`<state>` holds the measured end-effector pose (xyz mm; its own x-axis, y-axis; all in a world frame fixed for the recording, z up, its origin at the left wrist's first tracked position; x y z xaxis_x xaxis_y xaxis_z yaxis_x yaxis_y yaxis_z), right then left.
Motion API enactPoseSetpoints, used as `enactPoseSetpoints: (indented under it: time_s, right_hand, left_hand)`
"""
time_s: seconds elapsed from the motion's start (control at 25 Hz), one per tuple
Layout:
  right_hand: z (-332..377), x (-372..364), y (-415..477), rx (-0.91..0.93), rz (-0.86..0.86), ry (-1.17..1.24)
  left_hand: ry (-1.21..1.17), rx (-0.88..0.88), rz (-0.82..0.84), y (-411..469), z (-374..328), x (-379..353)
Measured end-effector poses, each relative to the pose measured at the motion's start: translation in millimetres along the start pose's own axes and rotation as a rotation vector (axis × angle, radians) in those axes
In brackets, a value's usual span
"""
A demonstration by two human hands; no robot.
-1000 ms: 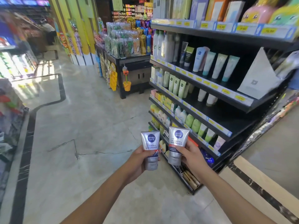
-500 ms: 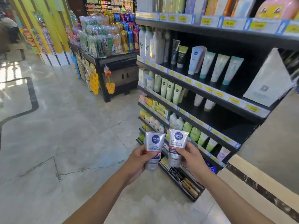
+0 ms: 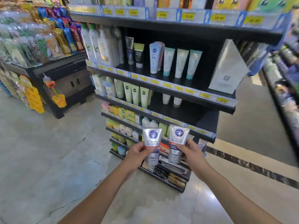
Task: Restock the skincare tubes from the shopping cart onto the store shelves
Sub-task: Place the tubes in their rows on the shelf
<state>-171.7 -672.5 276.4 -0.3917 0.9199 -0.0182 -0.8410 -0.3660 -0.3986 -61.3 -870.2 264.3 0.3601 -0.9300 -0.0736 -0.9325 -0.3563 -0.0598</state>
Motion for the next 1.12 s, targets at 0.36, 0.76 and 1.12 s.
enactPoseSetpoints:
  time_s: [0.36, 0.76, 1.12]
  right_hand:
    - [23.1, 71.9, 50.5, 0.038, -0.149, 0.037]
    - [52.7, 119.4, 114.5, 0.459, -0.379, -0.782]
    - [38.7, 128.1, 193.1, 0.323, -0.511, -0.712]
  left_hand:
    - [0.095, 0.003, 0.2, 91.1, -5.8, -61.6]
    - [0.103, -0.04, 0.207, 146.1, 15.0, -90.8]
    - [0.123, -0.044, 0.209, 180.2, 36.3, -80.9]
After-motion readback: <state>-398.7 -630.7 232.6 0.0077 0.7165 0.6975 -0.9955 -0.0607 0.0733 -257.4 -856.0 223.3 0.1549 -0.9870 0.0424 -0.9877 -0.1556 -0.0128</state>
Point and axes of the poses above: each hand's wrist, its own y-axis towards the middle knuckle, its own x-axis out of the back of the hand, z = x × y, the point moved 3 cm from there along y, towards the middle knuckle, and after that the axes turned 9 degrees about -x, right-handed, at the moved point
